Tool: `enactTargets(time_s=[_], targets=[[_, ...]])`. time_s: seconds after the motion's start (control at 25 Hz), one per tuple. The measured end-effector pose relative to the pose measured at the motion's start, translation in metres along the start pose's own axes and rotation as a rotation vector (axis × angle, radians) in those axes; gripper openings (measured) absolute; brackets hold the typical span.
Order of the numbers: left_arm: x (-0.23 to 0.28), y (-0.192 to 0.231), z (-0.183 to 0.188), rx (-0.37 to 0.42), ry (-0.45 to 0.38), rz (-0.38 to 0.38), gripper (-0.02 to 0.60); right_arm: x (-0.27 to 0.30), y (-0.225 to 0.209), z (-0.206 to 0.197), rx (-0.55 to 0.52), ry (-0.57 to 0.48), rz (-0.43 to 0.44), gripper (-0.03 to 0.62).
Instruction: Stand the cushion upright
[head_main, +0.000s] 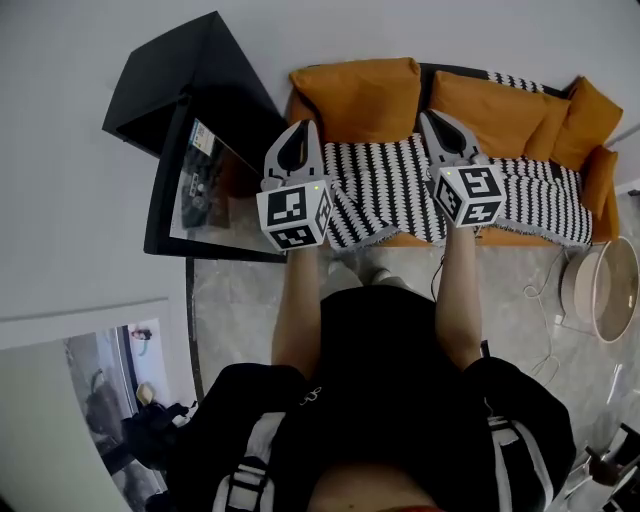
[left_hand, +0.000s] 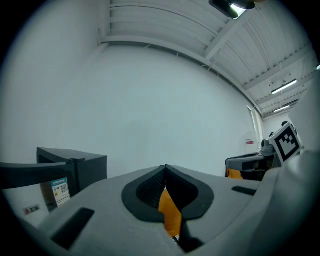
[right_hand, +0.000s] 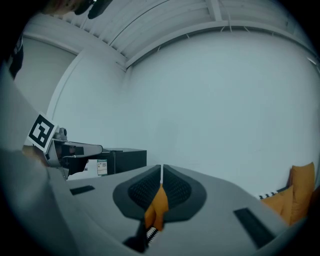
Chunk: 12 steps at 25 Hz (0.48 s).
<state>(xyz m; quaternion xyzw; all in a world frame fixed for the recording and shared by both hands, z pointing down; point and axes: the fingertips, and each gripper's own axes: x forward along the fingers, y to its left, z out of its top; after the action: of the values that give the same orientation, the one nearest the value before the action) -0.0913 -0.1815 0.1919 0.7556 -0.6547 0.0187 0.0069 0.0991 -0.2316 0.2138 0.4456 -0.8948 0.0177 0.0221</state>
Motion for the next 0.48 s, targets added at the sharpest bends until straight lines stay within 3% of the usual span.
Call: enactTargets(time_s=[0.48], targets=[[-0.009, -0.018, -0.002, 0.001, 0.003, -0.004, 0.011, -0.020, 0.000, 0.005, -0.018, -0.013, 0.010, 0.018]])
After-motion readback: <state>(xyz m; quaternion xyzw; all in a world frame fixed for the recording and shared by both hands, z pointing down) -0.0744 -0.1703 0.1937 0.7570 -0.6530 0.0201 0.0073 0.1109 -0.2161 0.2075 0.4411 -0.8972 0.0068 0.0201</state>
